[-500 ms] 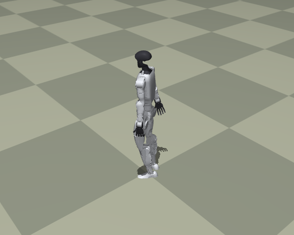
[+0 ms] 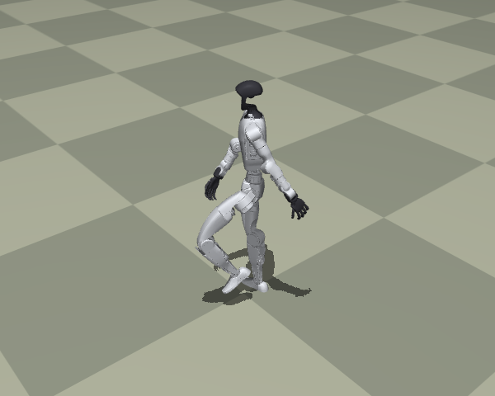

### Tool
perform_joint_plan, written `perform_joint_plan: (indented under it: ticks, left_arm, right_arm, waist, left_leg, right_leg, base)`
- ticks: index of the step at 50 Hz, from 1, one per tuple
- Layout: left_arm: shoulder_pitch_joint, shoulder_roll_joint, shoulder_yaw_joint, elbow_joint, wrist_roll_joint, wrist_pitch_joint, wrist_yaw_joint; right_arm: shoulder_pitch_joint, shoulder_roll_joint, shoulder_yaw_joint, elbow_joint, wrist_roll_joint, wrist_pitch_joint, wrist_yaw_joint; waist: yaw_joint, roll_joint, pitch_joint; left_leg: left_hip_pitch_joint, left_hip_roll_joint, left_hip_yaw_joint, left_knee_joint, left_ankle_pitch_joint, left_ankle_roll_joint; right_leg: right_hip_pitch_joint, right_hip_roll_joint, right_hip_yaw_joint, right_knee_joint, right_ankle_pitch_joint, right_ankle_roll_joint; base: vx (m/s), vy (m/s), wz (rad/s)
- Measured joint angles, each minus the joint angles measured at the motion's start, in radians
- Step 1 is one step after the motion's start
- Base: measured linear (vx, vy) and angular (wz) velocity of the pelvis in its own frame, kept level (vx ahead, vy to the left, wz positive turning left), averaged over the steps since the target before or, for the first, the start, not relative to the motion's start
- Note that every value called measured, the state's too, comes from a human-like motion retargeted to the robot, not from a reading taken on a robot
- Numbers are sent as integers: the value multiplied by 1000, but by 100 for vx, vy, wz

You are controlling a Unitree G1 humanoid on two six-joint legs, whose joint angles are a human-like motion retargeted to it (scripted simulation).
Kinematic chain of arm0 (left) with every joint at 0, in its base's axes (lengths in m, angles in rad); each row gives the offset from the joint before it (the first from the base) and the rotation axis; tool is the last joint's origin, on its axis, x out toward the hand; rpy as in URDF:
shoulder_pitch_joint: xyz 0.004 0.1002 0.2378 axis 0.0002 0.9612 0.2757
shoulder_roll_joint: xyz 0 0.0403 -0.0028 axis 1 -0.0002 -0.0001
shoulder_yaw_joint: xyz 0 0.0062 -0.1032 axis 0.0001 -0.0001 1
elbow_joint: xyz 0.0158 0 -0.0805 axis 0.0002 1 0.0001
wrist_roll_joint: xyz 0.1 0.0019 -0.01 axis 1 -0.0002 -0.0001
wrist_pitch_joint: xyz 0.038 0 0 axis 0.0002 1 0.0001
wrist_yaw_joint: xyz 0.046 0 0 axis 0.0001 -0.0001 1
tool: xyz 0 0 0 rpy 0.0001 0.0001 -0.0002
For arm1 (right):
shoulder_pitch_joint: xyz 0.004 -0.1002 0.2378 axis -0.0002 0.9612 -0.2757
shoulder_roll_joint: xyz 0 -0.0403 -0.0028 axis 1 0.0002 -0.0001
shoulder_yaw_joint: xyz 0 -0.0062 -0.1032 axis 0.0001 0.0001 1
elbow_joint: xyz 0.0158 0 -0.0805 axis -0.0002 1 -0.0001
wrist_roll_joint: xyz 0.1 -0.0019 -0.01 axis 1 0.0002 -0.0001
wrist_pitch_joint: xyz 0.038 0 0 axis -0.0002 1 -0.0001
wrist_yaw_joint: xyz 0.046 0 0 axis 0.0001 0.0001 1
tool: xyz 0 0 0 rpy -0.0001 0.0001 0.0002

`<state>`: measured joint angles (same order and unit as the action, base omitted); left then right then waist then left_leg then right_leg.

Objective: Upper body actions

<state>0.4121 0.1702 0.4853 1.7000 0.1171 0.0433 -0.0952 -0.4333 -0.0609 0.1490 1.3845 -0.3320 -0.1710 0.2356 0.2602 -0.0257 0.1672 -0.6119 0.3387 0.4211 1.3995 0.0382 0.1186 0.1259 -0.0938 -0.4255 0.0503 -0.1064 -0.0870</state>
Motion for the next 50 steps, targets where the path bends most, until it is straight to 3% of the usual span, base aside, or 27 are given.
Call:
perform_joint_plan:
  ticks: [3, 7, 10, 11, 12, 14, 15, 17, 18, 20, 25, 31, 35, 41, 46, 50]
  left_arm:
    - [-13, 2, 12, 0, -41, 8, -50]
    - [-40, 4, -5, 0, -15, 1, -111]
    - [-65, 3, -21, 0, 13, -29, -114]
    - [-75, 0, -25, -6, 18, -39, -111]
    - [-84, -2, -30, -12, 21, -49, -108]
    - [-100, -11, -44, -25, 22, -66, -106]
    - [-108, -16, -53, -31, 24, -72, -108]
    - [-127, -27, -58, -44, 36, -77, -121]
    - [-143, -31, -59, -52, 46, -80, -129]
    - [-175, -34, -79, -73, 66, -91, -134]
    - [-264, 27, -187, -93, 115, -105, -98]
    - [-315, 57, -207, -31, 167, -61, -77]
    - [-348, 40, -221, -6, 128, -53, -69]
    - [-476, 3, -307, -2, 92, -32, -68]
    - [-545, -63, -340, -54, 66, -69, -86]
    - [-626, -97, -375, -71, 2, -95, -96]
  right_arm:
    - [6, 10, 3, 12, -14, -4, -4]
    - [55, 27, 20, 69, -23, 2, -20]
    - [111, 29, 53, 136, -30, 10, -25]
    - [130, 25, 59, 161, -47, 11, -32]
    - [150, 21, 63, 187, -67, 13, -41]
    - [195, 12, 57, 240, -121, 22, -70]
    - [219, 6, 50, 270, -146, 30, -87]
    - [259, -8, 52, 315, -155, 58, -105]
    - [281, -19, 57, 315, -143, 83, -104]
    - [311, -37, 53, 315, -95, 113, -116]
    - [302, -37, 28, 315, -56, 52, -136]
    - [282, -23, -1, 170, -172, 28, -39]
    - [297, -26, 22, 53, -133, 4, 10]
    - [331, -48, 3, 10, -215, 21, -31]
    - [422, -67, -22, 47, -316, 33, -76]
    - [502, -82, -74, 77, -335, 54, -108]
  waist:
    - [-13, 0, -8]
    - [-35, -15, -48]
    - [-30, -20, -96]
    - [-27, -7, -114]
    - [-25, 7, -131]
    - [-37, 36, -162]
    - [-54, 49, -176]
    - [-114, 62, -222]
    - [-149, 60, -245]
    - [-202, 52, -268]
    - [-133, 2, -176]
    - [-142, 2, -191]
    - [-205, 6, -211]
    - [-182, -23, -179]
    - [-176, -33, -200]
    - [-181, -23, -159]
  left_leg:
    - [98, 20, 46, -95, 6, -9]
    - [269, -110, 28, -399, 42, -102]
    - [453, -216, 21, -785, 97, -166]
    - [522, -246, 13, -937, 65, -186]
    - [589, -273, 16, -1071, 14, -194]
    - [689, -309, 49, -1249, -113, -155]
    - [712, -318, 45, -1321, -120, -127]
    - [701, -315, 13, -1395, -64, -153]
    - [675, -307, 20, -1400, -56, -167]
    - [596, -321, -68, -1363, -69, -134]
    - [605, -335, -27, -1307, -100, -115]
    - [644, -346, 34, -1365, -97, -101]
    - [640, -347, 31, -1368, -104, -89]
    - [674, -368, 40, -1367, -122, -67]
    - [684, -377, 37, -1372, -135, -52]
    - [715, -367, 33, -1367, -142, -42]
  right_leg:
    - [11, 3, -21, 2, -7, 3]
    - [16, -12, -39, -5, -4, 19]
    - [6, -6, -25, -4, -8, 26]
    - [2, 15, -20, -1, -12, 26]
    - [0, 36, -13, 1, -17, 26]
    - [4, 75, -4, 1, -26, 28]
    - [9, 89, -9, -1, -30, 31]
    - [-10, 106, -38, -8, -37, 38]
    - [-29, 103, -57, -12, -39, 44]
    - [-57, 86, -93, -21, -37, 59]
    - [-40, 55, -82, -22, -11, 63]
    - [-56, 57, -34, -15, 1, 74]
    - [-66, 51, -33, -2, -4, 87]
    - [-44, 30, -27, 20, -12, 100]
    - [-48, 14, -30, 73, -42, 112]
    - [-55, 6, -19, 192, -19, 111]
  base:
    - [4, -1, 30]
    - [11, 6, 11]
    - [17, 8, -26]
    - [19, 8, -33]
    - [21, 9, -30]
    - [25, 13, 3]
    - [25, 18, 54]
    - [16, 17, 90]
    - [2, 11, 114]
    - [-5, 6, 107]
    - [-4, 1, -33]
    - [8, 13, -51]
    - [14, 14, 0]
    - [8, 9, -6]
    - [20, 16, 0]
    - [10, 14, 2]
